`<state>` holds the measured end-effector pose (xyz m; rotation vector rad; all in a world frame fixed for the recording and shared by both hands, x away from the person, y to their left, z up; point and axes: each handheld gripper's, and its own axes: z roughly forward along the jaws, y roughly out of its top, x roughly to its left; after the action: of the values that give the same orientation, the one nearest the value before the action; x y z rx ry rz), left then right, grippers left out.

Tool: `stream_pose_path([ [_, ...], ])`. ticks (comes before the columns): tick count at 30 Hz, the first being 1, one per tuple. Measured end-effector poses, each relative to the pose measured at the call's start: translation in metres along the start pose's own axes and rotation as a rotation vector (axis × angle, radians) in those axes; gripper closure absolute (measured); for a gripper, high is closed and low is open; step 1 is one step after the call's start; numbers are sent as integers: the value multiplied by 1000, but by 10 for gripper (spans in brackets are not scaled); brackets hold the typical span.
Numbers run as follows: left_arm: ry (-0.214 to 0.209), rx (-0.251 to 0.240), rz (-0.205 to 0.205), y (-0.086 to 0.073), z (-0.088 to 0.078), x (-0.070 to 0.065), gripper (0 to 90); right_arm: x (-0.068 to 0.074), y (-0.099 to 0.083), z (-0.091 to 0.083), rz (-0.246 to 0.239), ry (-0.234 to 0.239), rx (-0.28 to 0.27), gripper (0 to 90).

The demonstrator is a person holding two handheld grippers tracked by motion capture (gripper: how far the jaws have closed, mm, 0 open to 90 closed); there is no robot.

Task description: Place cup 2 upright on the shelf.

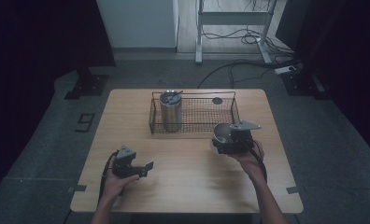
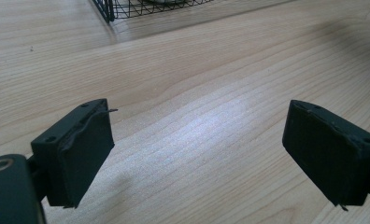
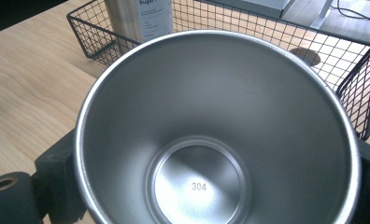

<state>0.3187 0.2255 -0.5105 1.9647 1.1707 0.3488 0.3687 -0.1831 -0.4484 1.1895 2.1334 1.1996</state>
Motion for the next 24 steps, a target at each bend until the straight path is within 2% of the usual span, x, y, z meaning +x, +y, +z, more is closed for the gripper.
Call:
stream_pose_path([
  [24, 0, -4, -1, 0, -2, 0, 88, -2, 21, -3, 3, 10, -29, 69],
])
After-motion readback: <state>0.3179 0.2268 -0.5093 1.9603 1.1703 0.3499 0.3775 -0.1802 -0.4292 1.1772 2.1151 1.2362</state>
